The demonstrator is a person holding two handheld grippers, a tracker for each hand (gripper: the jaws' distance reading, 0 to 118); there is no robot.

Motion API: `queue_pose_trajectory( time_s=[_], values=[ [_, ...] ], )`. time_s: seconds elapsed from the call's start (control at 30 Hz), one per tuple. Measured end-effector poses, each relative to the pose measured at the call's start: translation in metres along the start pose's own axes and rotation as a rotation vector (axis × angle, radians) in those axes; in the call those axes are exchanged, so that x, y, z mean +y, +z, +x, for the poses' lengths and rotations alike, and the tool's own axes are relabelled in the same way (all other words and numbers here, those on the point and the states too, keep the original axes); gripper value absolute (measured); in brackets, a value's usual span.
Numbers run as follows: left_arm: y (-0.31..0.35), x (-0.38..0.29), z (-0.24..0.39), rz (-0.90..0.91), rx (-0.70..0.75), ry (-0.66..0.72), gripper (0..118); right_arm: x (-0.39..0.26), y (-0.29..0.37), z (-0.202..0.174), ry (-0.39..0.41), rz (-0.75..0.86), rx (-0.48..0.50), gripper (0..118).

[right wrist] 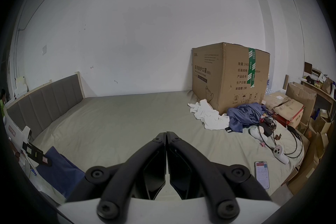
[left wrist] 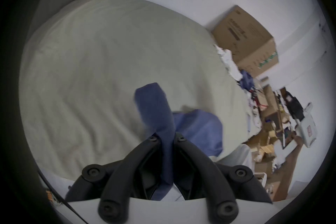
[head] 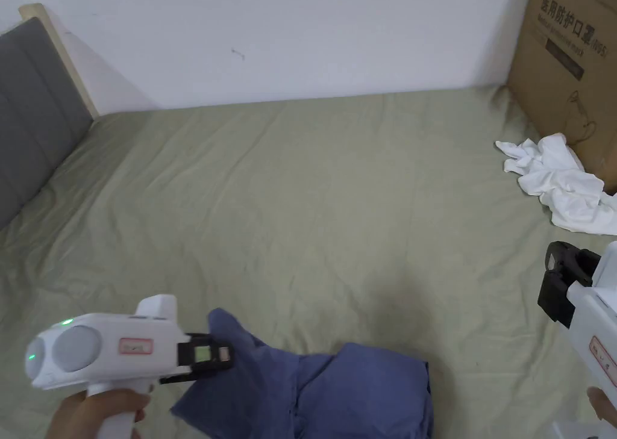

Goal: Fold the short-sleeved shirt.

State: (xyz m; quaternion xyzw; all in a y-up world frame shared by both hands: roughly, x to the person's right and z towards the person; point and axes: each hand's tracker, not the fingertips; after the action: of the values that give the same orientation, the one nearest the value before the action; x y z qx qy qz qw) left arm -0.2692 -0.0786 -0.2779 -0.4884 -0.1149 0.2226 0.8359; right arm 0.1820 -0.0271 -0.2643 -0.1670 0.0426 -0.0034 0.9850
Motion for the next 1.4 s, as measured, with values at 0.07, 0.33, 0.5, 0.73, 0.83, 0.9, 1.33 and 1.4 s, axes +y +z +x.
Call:
queue_pose_trajectory(
  time_s=[0.07,0.33,0.5,0.73,0.83,0.9,1.33,1.4],
  values=[
    [-0.015,0.002,0.036,-0.031,-0.043,-0.05,9,0.0,0.002,0.003,-0.003,0.002,-0.001,0],
    [-0.122,-0.01,0.129,-0.196,-0.076,-0.213,9,-0.003,0.012,0.021,-0.024,0.008,-0.025,0],
    [-0.188,-0.034,0.153,-0.298,0.008,-0.275,10,-0.007,0.016,0.03,-0.034,0.0,-0.049,0],
    [-0.225,-0.055,0.167,-0.303,0.095,-0.265,40,-0.015,0.015,0.039,-0.038,-0.019,-0.069,0],
    [-0.208,-0.055,0.168,-0.228,0.032,-0.257,61,-0.014,0.015,0.04,-0.04,-0.022,-0.072,0],
    [-0.187,-0.05,0.166,-0.153,0.0,-0.23,71,-0.013,0.016,0.04,-0.042,-0.017,-0.074,0],
    [-0.111,-0.063,0.111,0.339,0.149,-0.353,65,-0.004,0.018,0.033,-0.041,0.005,-0.063,0],
    [-0.118,-0.073,0.102,0.34,0.134,-0.352,22,-0.004,0.018,0.033,-0.042,0.001,-0.061,0]
  ],
)
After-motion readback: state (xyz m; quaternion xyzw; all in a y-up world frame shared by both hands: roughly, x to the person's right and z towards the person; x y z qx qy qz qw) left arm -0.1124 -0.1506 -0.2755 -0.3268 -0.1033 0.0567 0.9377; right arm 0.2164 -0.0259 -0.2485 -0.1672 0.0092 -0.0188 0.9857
